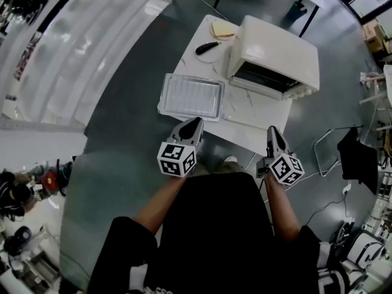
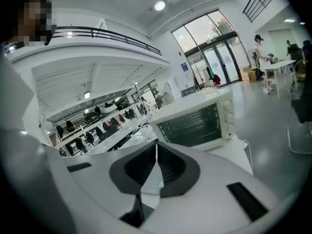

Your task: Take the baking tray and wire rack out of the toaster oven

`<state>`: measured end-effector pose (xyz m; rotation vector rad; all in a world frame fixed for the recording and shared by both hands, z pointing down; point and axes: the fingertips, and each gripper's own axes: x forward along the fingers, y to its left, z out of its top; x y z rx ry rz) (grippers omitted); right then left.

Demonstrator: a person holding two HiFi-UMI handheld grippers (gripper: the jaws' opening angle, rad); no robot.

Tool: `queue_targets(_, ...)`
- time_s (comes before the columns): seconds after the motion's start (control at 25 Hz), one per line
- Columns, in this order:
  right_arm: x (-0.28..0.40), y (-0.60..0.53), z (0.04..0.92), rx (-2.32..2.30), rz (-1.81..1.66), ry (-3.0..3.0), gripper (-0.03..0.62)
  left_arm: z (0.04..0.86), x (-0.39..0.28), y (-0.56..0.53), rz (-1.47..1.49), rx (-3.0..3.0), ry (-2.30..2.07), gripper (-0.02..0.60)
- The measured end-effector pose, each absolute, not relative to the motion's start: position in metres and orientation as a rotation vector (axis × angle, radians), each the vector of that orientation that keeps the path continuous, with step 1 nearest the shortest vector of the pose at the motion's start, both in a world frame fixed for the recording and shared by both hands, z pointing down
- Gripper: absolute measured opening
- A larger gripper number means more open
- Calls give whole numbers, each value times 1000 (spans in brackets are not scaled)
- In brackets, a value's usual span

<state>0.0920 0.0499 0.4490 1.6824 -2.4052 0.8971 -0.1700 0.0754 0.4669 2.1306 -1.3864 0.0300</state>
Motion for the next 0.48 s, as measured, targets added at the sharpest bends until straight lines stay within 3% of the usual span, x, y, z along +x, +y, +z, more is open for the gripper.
queue_targets(0.48,234,10,406,1721,552,-2425,25,412,-68,7,56,2396,-1492,28)
